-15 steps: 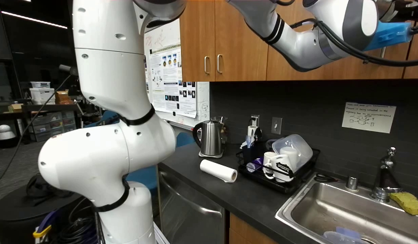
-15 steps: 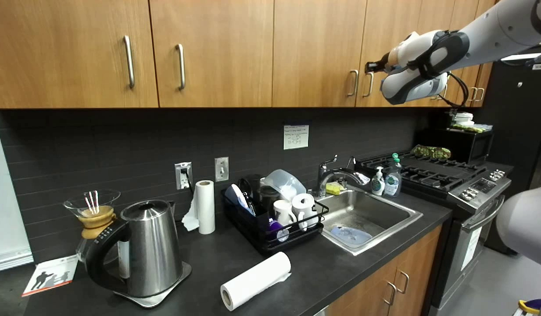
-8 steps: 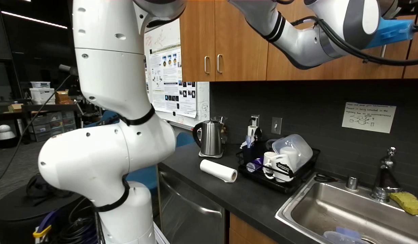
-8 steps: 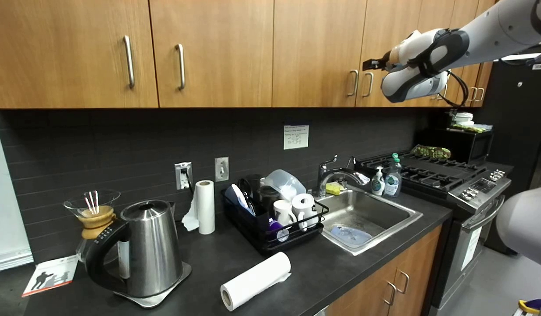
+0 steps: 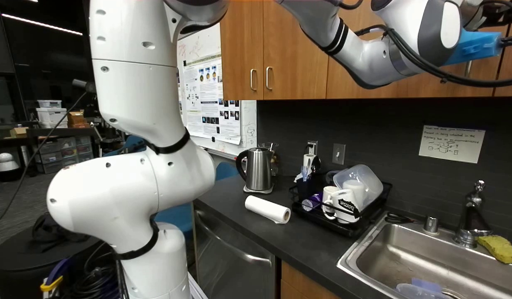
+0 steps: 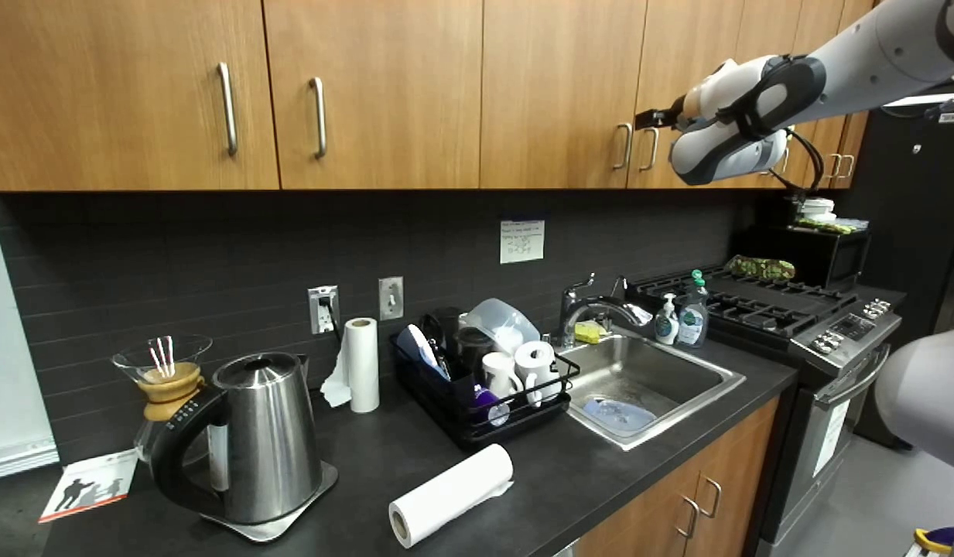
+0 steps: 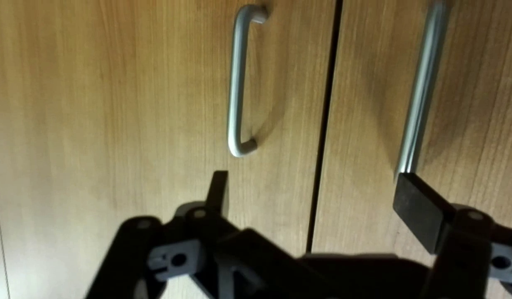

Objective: Open the third cabinet door from the left

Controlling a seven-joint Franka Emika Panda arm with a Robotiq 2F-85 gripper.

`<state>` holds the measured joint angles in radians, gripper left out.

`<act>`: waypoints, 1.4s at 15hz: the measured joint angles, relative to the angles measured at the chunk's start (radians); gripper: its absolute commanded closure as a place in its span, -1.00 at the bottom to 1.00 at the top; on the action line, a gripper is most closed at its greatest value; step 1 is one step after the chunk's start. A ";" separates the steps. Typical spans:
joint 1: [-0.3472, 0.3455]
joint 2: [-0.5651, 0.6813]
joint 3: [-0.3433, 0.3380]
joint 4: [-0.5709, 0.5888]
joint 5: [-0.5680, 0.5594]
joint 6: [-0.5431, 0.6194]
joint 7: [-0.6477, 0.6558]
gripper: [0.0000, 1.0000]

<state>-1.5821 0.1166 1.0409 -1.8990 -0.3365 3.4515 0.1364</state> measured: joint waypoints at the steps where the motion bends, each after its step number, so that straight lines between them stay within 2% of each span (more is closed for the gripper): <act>1: 0.002 0.002 0.001 -0.002 -0.003 0.000 0.000 -1.00; 6: 0.006 0.023 0.008 -0.002 -0.021 0.000 0.000 -1.00; 14: -0.006 0.139 0.085 0.016 -0.166 -0.004 0.001 -1.00; 21: -0.012 0.170 0.094 0.048 -0.169 0.001 0.001 -1.00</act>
<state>-1.5943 0.2869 1.1345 -1.8508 -0.5051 3.4530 0.1372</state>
